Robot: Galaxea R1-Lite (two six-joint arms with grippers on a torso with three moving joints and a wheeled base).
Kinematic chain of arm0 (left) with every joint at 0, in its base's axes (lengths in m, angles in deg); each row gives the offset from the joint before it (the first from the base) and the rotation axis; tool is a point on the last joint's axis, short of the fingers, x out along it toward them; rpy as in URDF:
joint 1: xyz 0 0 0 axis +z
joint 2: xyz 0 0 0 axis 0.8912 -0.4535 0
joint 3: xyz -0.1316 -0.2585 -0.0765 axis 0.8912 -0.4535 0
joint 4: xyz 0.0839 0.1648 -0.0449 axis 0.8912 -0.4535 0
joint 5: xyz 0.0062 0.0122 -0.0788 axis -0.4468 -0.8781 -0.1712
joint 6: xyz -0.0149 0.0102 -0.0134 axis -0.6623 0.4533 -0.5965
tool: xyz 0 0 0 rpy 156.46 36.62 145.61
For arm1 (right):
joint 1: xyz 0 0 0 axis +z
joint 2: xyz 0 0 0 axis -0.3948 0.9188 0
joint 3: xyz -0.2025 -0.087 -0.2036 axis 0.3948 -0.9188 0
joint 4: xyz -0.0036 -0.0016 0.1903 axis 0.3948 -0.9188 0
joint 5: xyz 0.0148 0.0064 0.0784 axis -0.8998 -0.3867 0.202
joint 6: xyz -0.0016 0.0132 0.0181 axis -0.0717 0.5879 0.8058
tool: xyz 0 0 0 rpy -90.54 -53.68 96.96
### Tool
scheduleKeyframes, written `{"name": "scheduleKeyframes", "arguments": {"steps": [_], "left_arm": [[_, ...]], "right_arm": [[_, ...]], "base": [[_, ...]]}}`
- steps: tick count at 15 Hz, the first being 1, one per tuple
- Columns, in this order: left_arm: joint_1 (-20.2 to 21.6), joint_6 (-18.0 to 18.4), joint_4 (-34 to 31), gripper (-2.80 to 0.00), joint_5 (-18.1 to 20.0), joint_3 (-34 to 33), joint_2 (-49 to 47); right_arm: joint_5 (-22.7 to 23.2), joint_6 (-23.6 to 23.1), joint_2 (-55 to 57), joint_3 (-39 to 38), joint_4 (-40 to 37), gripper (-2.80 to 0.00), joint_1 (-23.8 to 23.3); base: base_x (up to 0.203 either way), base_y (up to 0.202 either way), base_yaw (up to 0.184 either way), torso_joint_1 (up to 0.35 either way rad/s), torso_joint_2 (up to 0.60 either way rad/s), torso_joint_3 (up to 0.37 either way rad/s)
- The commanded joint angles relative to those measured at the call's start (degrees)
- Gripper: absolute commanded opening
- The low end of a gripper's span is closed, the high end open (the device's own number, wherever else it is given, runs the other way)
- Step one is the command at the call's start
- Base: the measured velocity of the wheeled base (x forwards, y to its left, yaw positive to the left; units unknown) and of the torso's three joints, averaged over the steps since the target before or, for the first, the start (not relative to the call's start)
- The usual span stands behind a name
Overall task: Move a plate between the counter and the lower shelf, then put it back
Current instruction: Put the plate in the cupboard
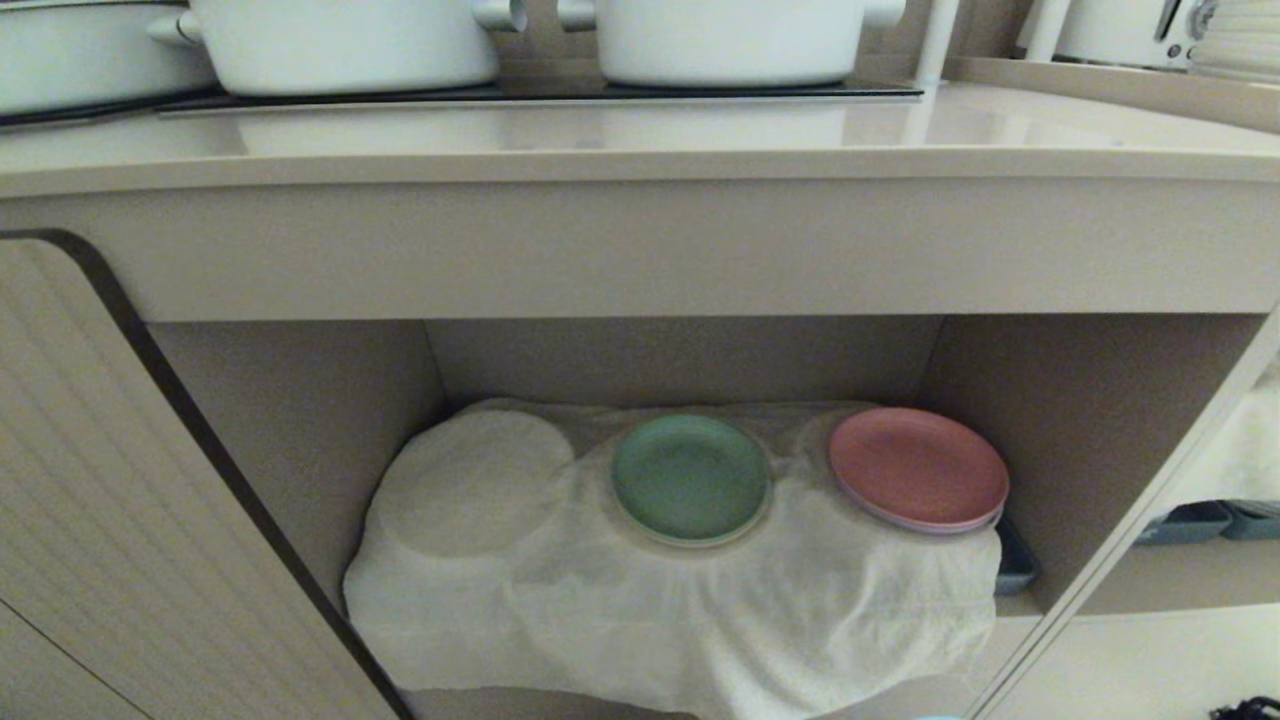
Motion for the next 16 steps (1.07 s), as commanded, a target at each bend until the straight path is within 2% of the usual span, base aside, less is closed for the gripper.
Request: {"name": "scheduleKeyframes", "arguments": {"steps": [1,16], "left_arm": [[0.0,-0.03,0.0,-2.8,-0.03,-0.02,0.02],[0.0,-0.1,0.0,-2.8,-0.03,0.06,0.02]], "right_arm": [[0.1,0.14,0.09,-0.01,-0.05,-2.8,0.02],[0.19,-0.41,-0.01,-0.01,-0.05,-2.8,0.02]], "base": [[0.0,0.0,0.0,0.0,0.0,0.0],[0.0,0.0,0.0,0.0,0.0,0.0]]}}
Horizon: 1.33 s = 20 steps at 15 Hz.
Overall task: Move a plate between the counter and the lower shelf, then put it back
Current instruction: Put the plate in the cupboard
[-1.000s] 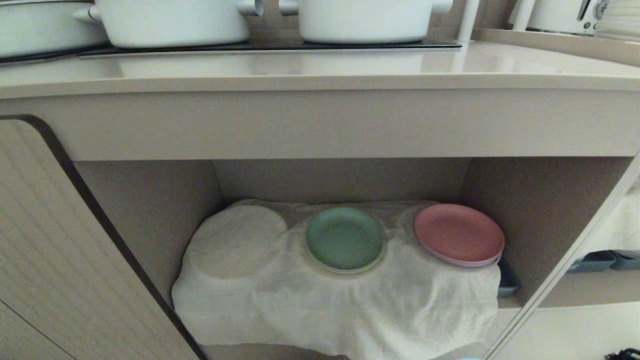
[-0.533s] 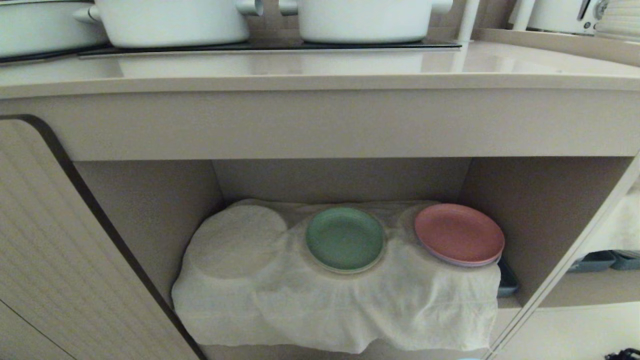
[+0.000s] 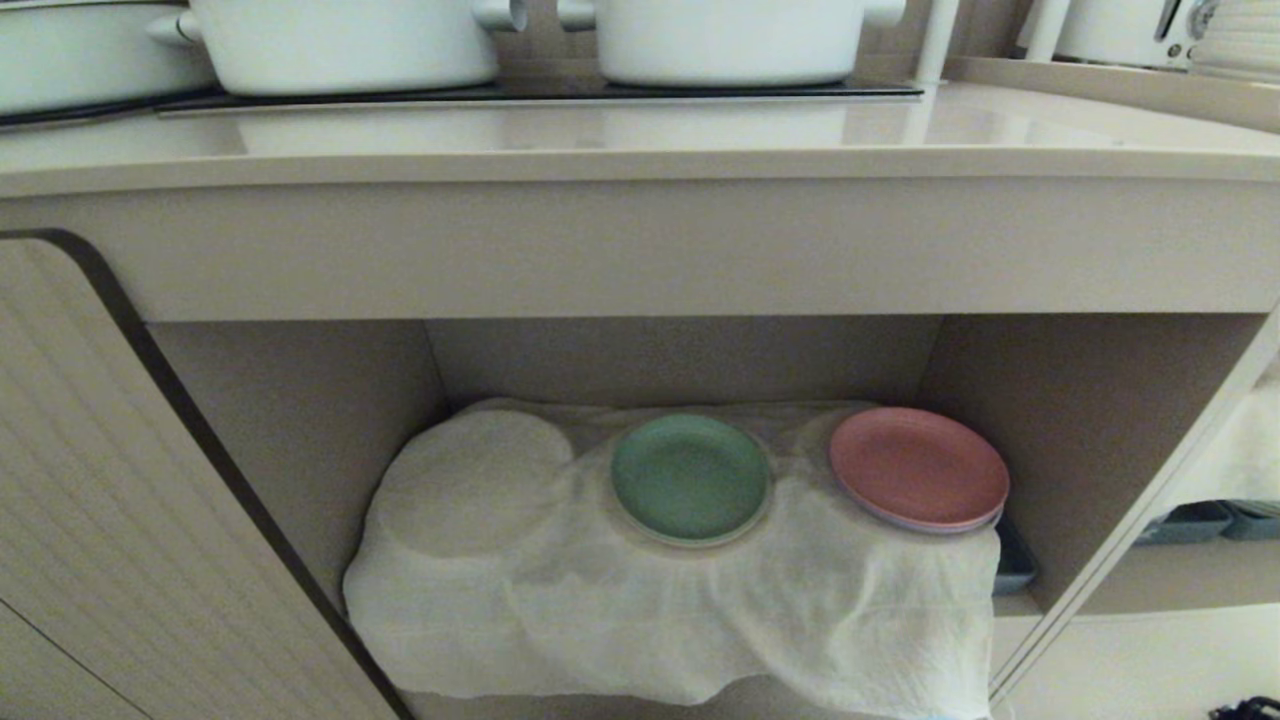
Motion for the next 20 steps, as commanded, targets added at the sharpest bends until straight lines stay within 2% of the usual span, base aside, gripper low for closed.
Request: {"name": "scheduleKeyframes", "arguments": {"steps": [1,15,20], "left_arm": [[0.0,-0.03,0.0,-2.8,-0.04,-0.02,0.02],[0.0,-0.04,-0.09,-2.8,-0.04,0.06,0.02],[0.0,-0.12,-0.09,-2.8,-0.04,-0.02,0.02]], "right_arm": [[0.1,-0.47,0.0,-0.01,-0.08,-2.8,0.02],[0.13,-0.65,0.0,-0.01,-0.16,-2.8,0.02],[0.15,-0.56,0.04,-0.01,-0.16,-2.8,0.02]], "base": [[0.0,0.0,0.0,0.0,0.0,0.0],[0.0,0.0,0.0,0.0,0.0,0.0],[0.001,0.181,0.001,0.002,0.0,0.002]]}}
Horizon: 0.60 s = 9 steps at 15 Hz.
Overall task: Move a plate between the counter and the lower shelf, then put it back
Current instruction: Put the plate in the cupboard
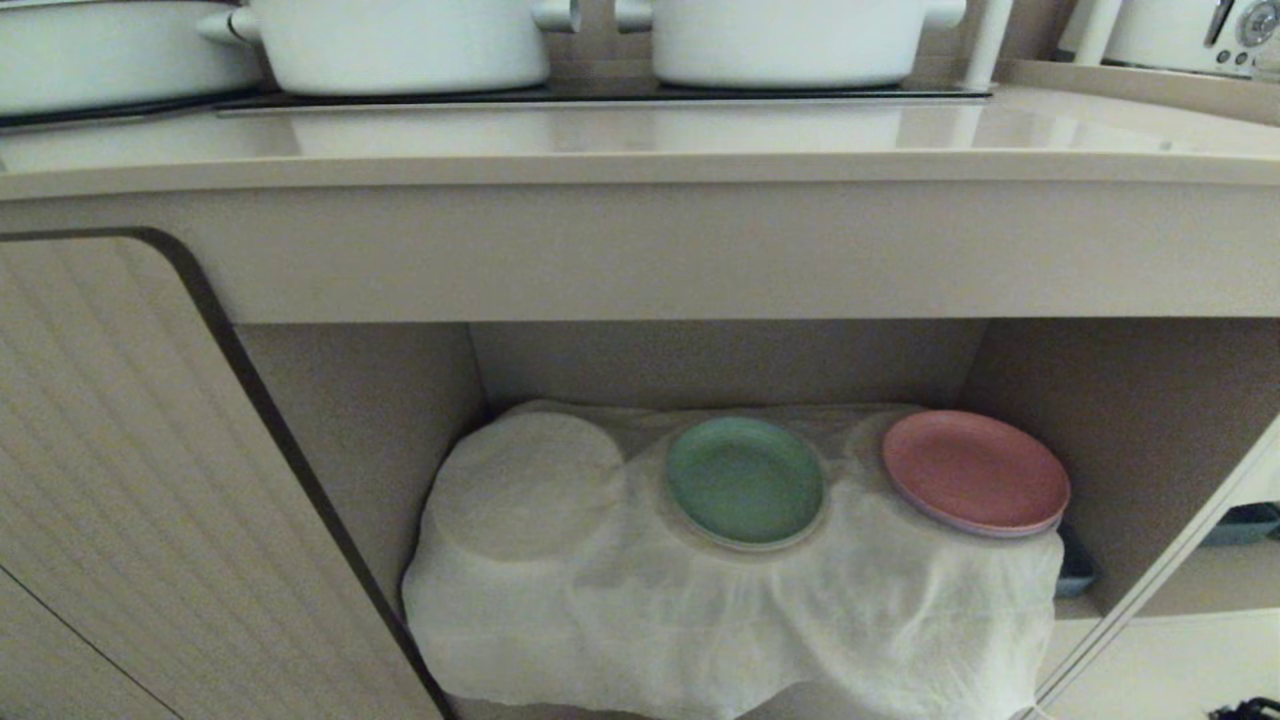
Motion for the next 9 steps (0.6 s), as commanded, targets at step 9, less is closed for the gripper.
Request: {"name": "scheduleKeyframes", "arguments": {"steps": [9], "left_arm": [[0.0,-0.06,0.06,-2.8,-0.03,0.01,0.02]], "right_arm": [[0.14,0.04,0.09,-0.01,0.03,-2.8,0.02]], "base": [[0.0,0.198,-0.002,0.002,0.0,0.003]]}}
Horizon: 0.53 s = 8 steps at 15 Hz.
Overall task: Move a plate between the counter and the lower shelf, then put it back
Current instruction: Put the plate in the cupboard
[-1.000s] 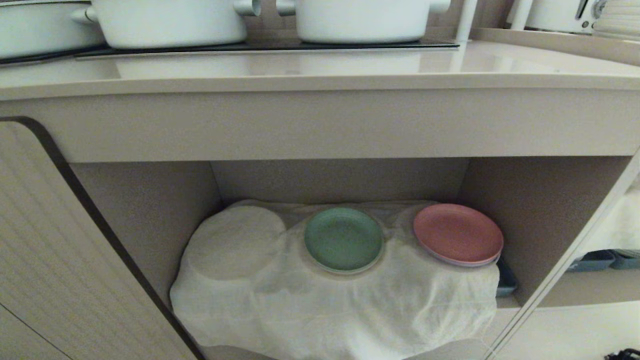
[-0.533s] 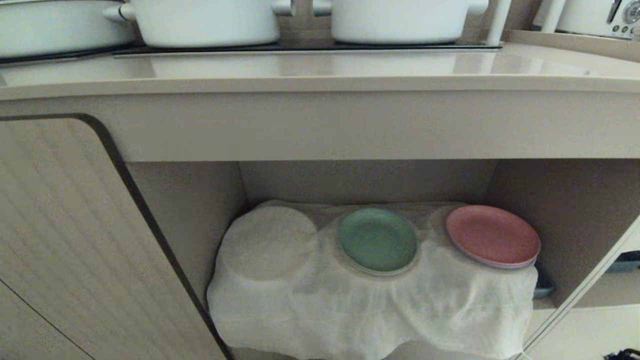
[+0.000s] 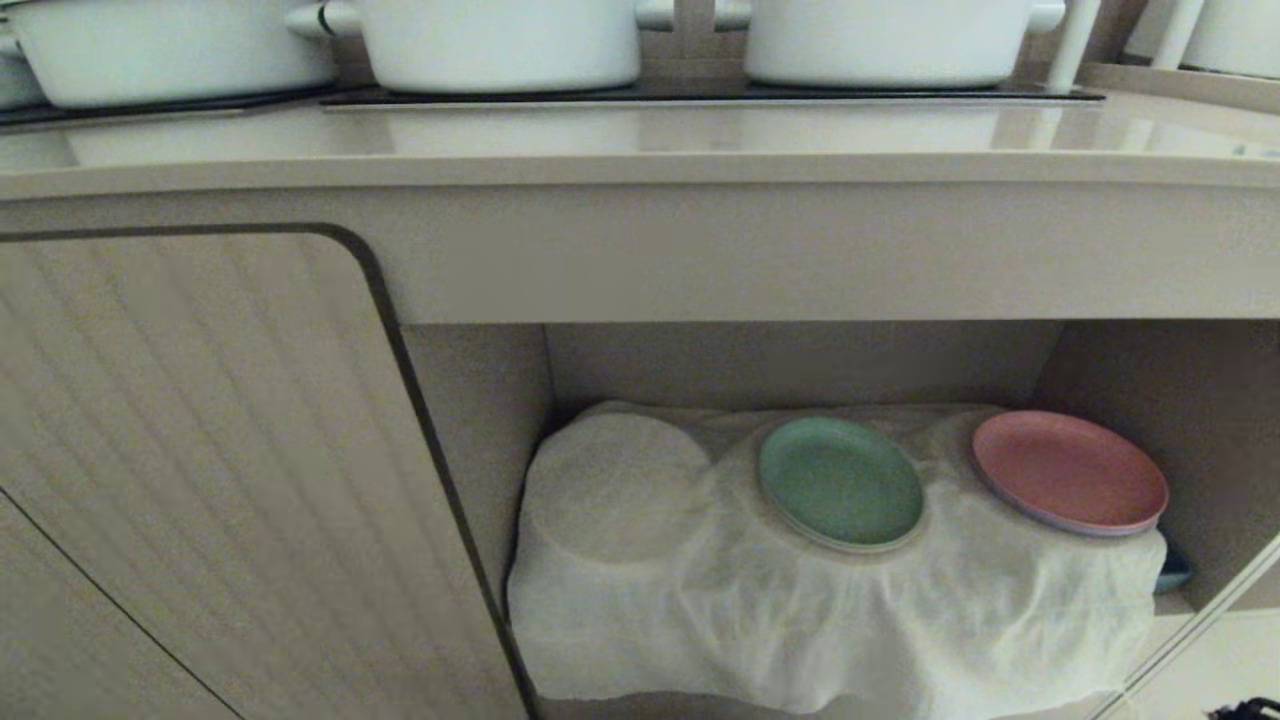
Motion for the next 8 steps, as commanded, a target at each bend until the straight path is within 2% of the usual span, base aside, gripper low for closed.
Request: {"name": "scheduleKeyframes", "arguments": {"steps": [1,8], "left_arm": [[0.0,-0.07,0.0,-2.8,-0.04,-0.04,0.02],[0.0,-0.07,0.0,-2.8,-0.04,-0.04,0.02]], "right_arm": [[0.11,0.12,0.09,-0.01,-0.04,-2.8,0.02],[0.11,0.12,0.08,-0.01,-0.02,-2.8,0.02]], "base": [[0.0,0.197,-0.004,0.002,0.0,0.0],[0.0,0.197,-0.001,0.002,0.0,0.002]]}}
